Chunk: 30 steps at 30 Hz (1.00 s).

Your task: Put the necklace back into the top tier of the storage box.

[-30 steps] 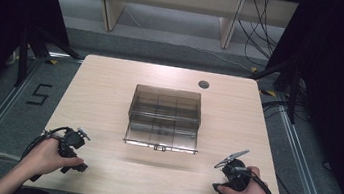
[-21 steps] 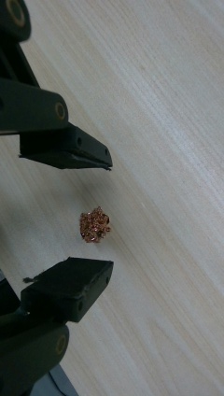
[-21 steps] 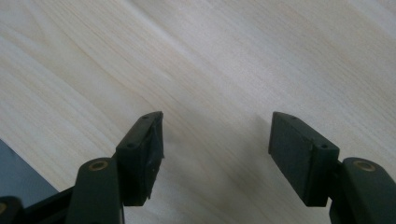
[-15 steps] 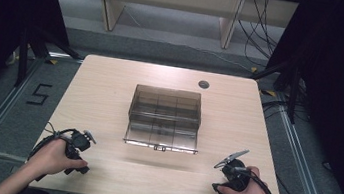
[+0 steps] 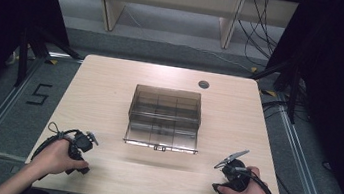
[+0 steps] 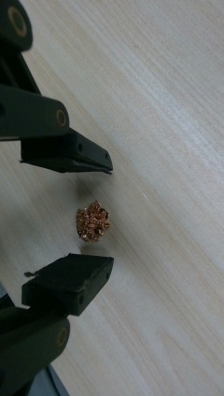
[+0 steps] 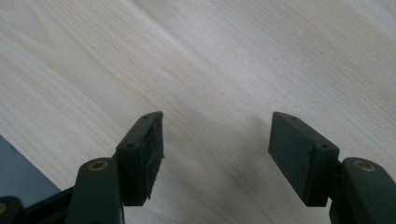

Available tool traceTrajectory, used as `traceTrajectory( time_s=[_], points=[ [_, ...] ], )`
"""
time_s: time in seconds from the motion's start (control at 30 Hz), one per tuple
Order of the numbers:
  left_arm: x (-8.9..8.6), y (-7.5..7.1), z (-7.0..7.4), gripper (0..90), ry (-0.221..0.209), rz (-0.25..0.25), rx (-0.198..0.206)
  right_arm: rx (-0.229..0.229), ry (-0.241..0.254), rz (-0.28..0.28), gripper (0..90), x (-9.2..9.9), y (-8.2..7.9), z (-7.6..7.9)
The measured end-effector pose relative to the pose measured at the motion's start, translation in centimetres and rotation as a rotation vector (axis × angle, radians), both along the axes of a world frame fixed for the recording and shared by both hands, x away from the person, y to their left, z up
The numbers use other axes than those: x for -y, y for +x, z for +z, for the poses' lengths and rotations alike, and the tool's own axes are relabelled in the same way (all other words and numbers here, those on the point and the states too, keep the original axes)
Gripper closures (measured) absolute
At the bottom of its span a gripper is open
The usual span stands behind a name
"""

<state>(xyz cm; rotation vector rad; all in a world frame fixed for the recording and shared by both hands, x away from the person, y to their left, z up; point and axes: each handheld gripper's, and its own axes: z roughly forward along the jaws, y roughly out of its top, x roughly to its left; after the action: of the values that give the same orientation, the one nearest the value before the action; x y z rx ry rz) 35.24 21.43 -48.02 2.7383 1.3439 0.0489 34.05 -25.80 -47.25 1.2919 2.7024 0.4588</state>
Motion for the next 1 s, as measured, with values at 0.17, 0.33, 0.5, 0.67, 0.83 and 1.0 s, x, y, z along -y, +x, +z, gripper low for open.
traceTrajectory(
  time_s=[0.17,0.33,0.5,0.67,0.83,1.0],
  points=[
    [-0.02,0.01,-0.33,48.1,-0.004,0.004,0.001,-0.001,-0.001,0.004,36.5,-0.02,0.04,-0.08],
    [-0.01,0.04,-0.33,50.1,0.004,-0.005,-0.006,0.0,-0.001,0.0,36.5,-0.02,-0.01,-0.02],
    [-0.13,0.23,-0.35,52.3,-0.005,-0.009,-0.017,-0.001,-0.002,0.001,36.5,-0.03,0.0,-0.04],
    [-0.39,0.62,-0.29,60.5,-0.01,0.008,-0.032,-0.023,-0.003,-0.017,36.5,-0.08,-0.18,0.09],
    [-0.28,0.57,-0.26,66.7,-0.007,0.012,-0.036,-0.001,-0.002,0.006,36.5,0.02,-0.02,0.0],
    [0.04,0.34,-0.23,78.6,-0.009,-0.004,-0.035,-0.019,-0.003,-0.005,36.5,-0.12,-0.15,-0.03]
  ],
)
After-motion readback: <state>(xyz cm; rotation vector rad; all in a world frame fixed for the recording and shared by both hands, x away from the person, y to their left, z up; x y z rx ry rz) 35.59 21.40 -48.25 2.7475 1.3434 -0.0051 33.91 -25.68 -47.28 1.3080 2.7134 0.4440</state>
